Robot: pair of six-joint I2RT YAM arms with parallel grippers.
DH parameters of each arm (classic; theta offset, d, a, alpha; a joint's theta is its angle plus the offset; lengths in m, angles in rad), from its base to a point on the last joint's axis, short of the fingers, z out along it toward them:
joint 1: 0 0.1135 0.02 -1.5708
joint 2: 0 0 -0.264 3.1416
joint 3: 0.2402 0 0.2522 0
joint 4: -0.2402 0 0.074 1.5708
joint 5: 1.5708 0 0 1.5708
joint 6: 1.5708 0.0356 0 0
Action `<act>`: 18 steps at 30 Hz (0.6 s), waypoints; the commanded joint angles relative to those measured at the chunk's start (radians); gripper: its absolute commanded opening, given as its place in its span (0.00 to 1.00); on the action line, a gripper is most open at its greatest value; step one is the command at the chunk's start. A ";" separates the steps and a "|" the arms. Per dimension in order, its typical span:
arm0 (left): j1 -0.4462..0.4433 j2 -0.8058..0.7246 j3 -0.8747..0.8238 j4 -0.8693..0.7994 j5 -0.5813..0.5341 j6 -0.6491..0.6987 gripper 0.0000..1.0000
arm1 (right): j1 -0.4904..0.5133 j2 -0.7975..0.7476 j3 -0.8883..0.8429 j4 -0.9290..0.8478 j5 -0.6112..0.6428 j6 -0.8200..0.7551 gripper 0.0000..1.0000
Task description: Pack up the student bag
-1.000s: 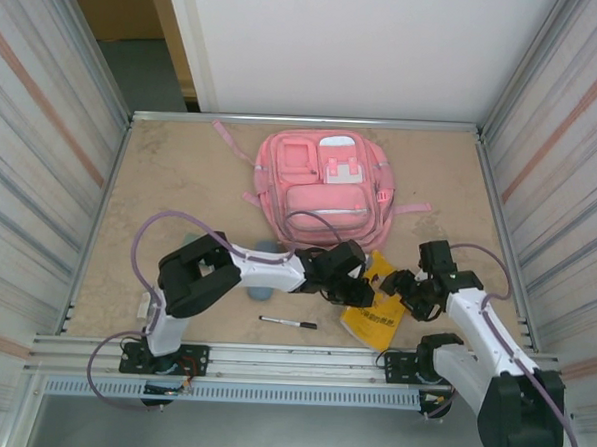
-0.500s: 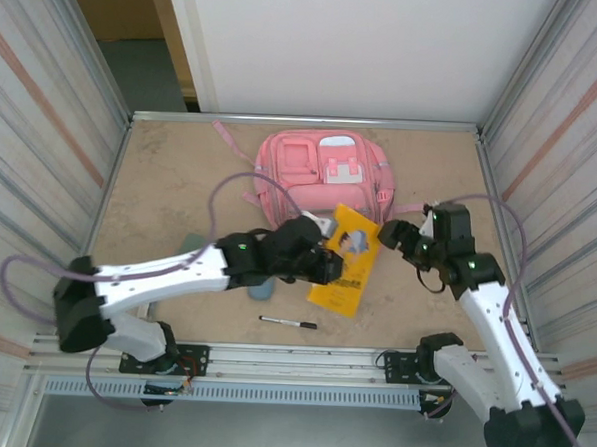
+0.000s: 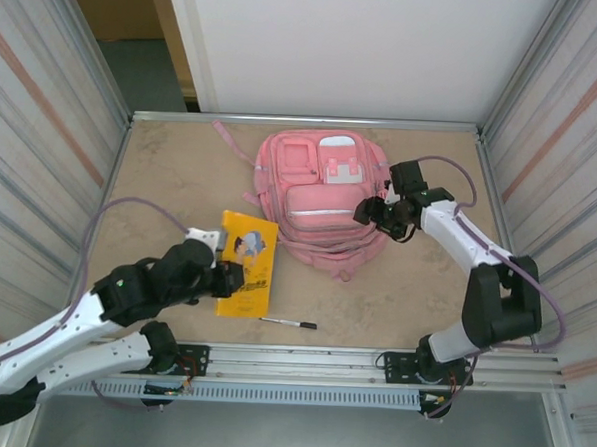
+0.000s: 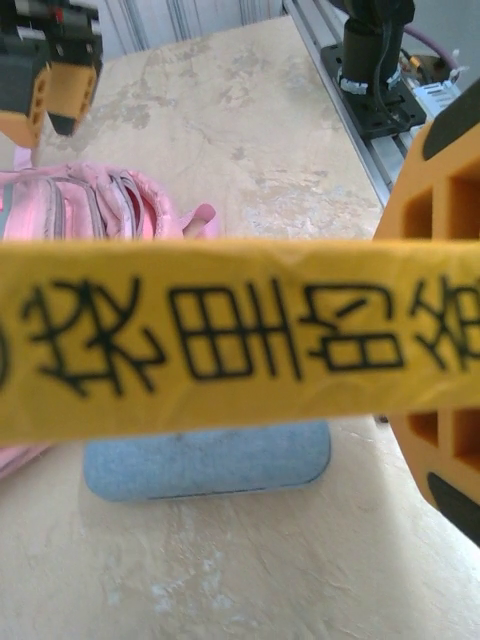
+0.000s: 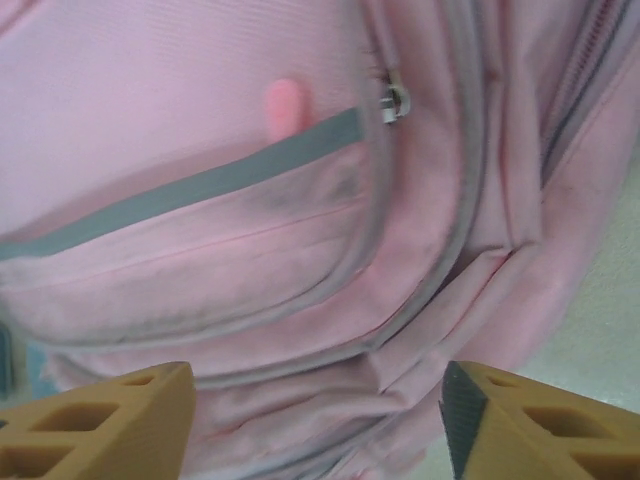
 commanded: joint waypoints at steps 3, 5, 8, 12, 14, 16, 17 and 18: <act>0.005 -0.157 -0.076 -0.012 -0.030 -0.085 0.00 | -0.015 0.118 0.071 0.043 -0.111 0.010 0.58; 0.005 -0.176 -0.078 -0.018 -0.014 -0.085 0.00 | -0.014 0.144 0.080 0.070 -0.145 0.027 0.53; 0.005 -0.168 -0.081 -0.025 -0.002 -0.083 0.00 | -0.011 0.171 0.096 0.098 -0.162 0.031 0.50; 0.005 -0.088 -0.065 0.003 0.047 -0.067 0.00 | -0.016 0.219 0.092 0.124 -0.153 0.032 0.45; 0.004 -0.041 -0.061 0.029 0.078 -0.055 0.00 | -0.019 0.233 0.079 0.149 -0.160 0.043 0.40; 0.005 0.003 -0.054 0.050 0.095 -0.050 0.00 | -0.019 0.222 0.053 0.189 -0.188 0.062 0.35; 0.005 0.024 -0.047 0.062 0.110 -0.044 0.00 | -0.019 0.203 0.028 0.225 -0.209 0.081 0.27; 0.004 0.043 -0.040 0.074 0.124 -0.037 0.00 | -0.021 0.186 0.008 0.266 -0.232 0.102 0.20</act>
